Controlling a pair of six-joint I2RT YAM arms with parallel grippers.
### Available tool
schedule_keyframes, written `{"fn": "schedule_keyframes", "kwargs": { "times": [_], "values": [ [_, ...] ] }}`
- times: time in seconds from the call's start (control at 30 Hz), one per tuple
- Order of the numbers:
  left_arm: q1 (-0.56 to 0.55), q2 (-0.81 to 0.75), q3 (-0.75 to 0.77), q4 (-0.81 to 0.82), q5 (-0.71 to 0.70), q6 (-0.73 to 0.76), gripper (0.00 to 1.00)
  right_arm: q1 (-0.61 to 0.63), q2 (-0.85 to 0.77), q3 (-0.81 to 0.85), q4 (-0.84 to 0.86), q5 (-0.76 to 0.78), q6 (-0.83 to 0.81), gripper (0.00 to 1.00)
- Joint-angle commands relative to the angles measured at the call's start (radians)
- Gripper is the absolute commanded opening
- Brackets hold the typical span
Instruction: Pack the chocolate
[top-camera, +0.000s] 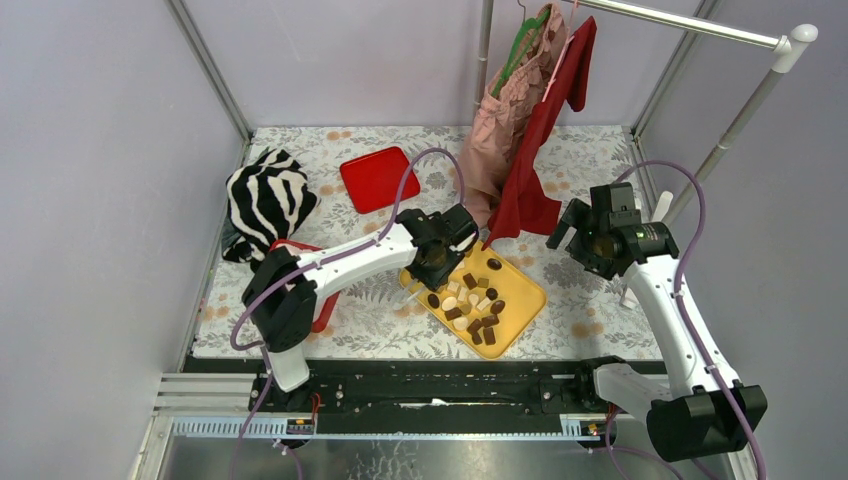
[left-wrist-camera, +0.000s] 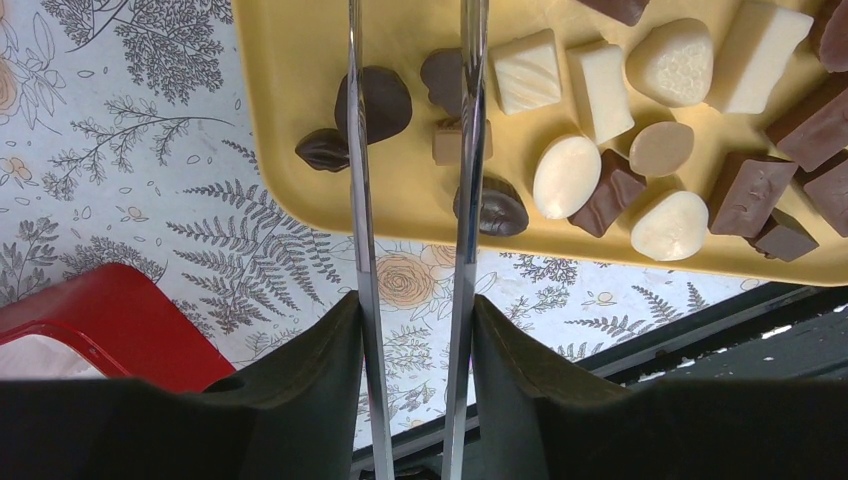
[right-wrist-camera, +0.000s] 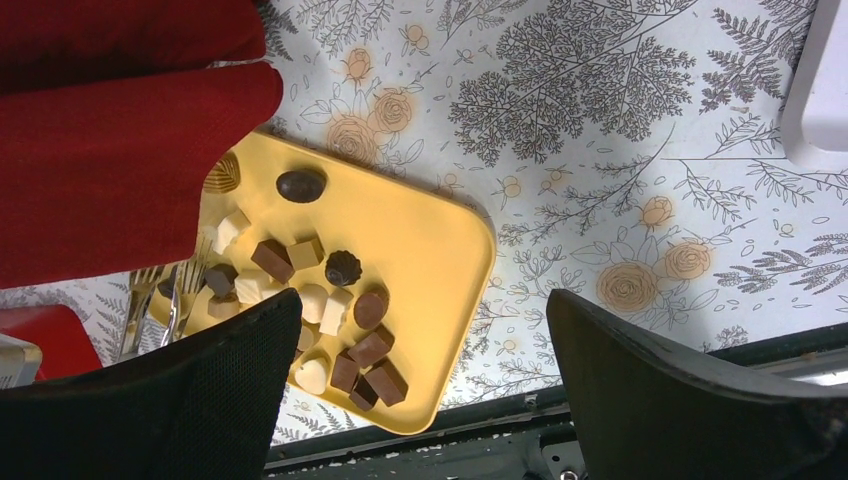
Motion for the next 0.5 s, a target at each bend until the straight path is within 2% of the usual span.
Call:
{"fn": "schedule_keyframes", "kwargs": {
  "times": [0.0,0.47],
  "values": [
    [0.005,-0.004,0.019,0.025,-0.008,0.034,0.47,-0.004,0.020,0.015,-0.011,0.010,-0.018,1.00],
    [0.007,0.023,0.041,0.008,0.076,0.063,0.50,-0.004,0.088,0.049,-0.005,-0.020,-0.052,1.00]
  ]
}}
